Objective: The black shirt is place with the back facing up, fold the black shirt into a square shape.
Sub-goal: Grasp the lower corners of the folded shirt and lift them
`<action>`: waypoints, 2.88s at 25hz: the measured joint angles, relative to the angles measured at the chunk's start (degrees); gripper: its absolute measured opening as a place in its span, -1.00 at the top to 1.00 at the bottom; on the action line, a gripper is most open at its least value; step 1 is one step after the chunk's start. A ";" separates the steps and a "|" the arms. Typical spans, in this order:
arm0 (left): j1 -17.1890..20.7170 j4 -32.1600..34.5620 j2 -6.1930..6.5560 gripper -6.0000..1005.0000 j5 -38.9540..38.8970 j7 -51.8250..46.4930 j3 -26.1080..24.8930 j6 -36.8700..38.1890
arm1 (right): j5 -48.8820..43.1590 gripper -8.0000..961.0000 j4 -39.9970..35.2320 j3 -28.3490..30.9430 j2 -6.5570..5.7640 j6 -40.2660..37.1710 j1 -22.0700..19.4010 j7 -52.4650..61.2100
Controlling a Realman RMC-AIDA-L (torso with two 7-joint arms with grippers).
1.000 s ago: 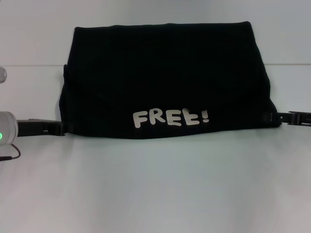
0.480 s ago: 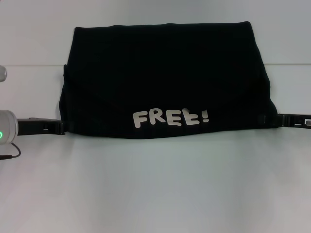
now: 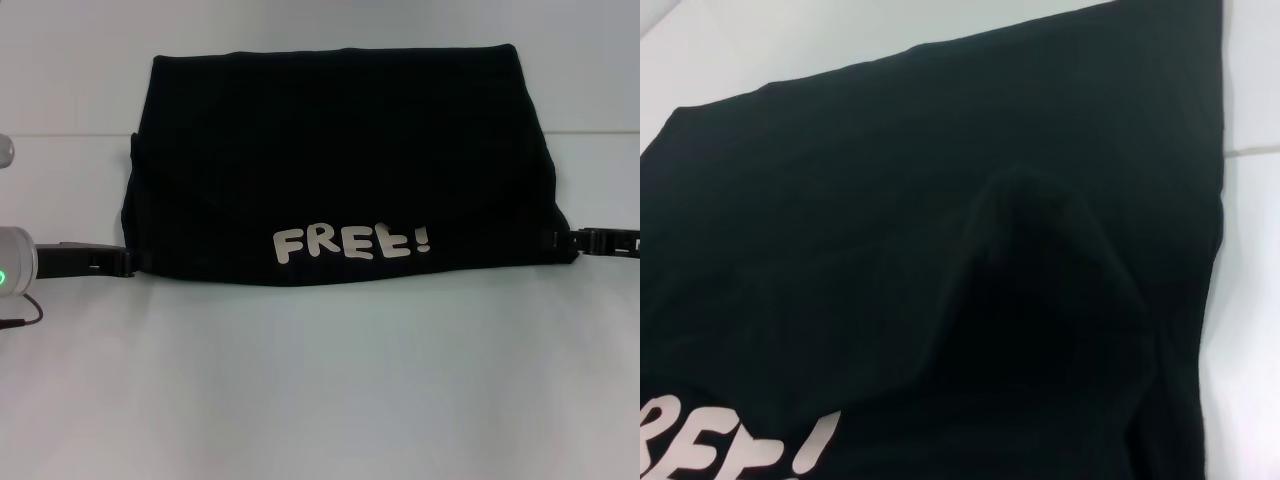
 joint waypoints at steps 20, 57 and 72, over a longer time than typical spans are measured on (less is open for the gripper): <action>0.01 0.05 0.15 0.87 0.00 0.08 0.00 -0.15 | 0.01 0.60 3.22 -0.20 0.02 3.59 0.73 -0.12; 7.63 11.20 -0.04 0.80 2.59 0.99 -1.06 23.89 | 4.65 0.88 -3.98 4.73 -2.96 -22.34 -12.51 -7.65; 12.60 11.71 0.53 0.77 6.05 14.47 -13.69 48.07 | 4.26 0.84 -3.93 9.46 -3.44 -39.84 -23.95 -18.06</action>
